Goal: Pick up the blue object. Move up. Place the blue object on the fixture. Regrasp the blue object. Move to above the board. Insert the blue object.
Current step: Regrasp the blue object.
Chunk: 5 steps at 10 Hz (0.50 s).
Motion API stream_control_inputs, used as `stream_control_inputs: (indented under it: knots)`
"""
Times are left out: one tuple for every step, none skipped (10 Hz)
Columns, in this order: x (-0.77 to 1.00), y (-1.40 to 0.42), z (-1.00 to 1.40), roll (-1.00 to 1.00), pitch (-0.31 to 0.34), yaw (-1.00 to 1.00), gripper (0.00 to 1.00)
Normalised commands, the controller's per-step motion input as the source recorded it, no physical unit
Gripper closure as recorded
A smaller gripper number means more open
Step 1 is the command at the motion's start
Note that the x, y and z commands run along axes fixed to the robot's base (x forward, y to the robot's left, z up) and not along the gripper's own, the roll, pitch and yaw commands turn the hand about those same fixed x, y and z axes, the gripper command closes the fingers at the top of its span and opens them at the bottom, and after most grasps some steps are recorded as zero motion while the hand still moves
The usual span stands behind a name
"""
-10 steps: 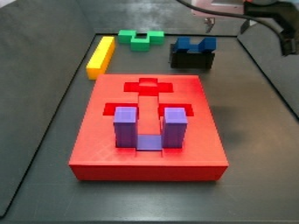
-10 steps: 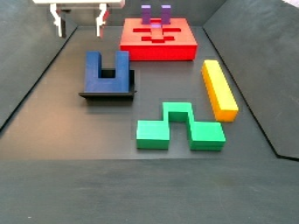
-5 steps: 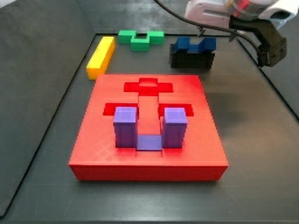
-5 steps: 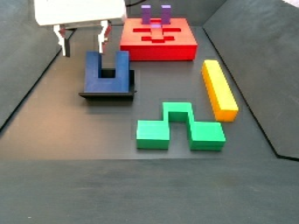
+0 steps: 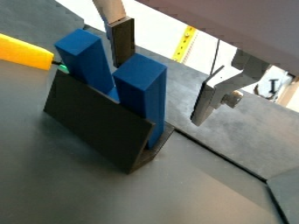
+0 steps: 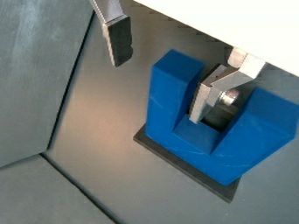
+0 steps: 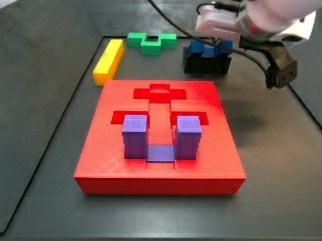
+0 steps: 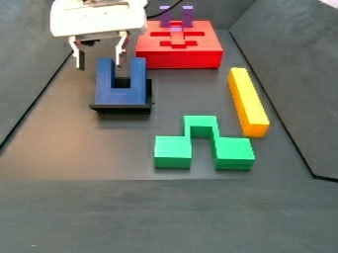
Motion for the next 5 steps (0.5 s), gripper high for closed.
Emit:
stream_control_inputs:
  knots:
    - [0.0, -0.19, 0.0, 0.04, 0.0, 0.0, 0.0]
    - [0.0, -0.12, -0.03, 0.05, 0.0, 0.0, 0.0]
    - [-0.06, -0.07, -0.33, 0.13, 0.0, 0.0, 0.0]
    - [0.0, 0.0, -0.03, 0.04, 0.0, 0.0, 0.0]
    - [0.0, 0.13, 0.0, 0.0, 0.0, 0.0, 0.0]
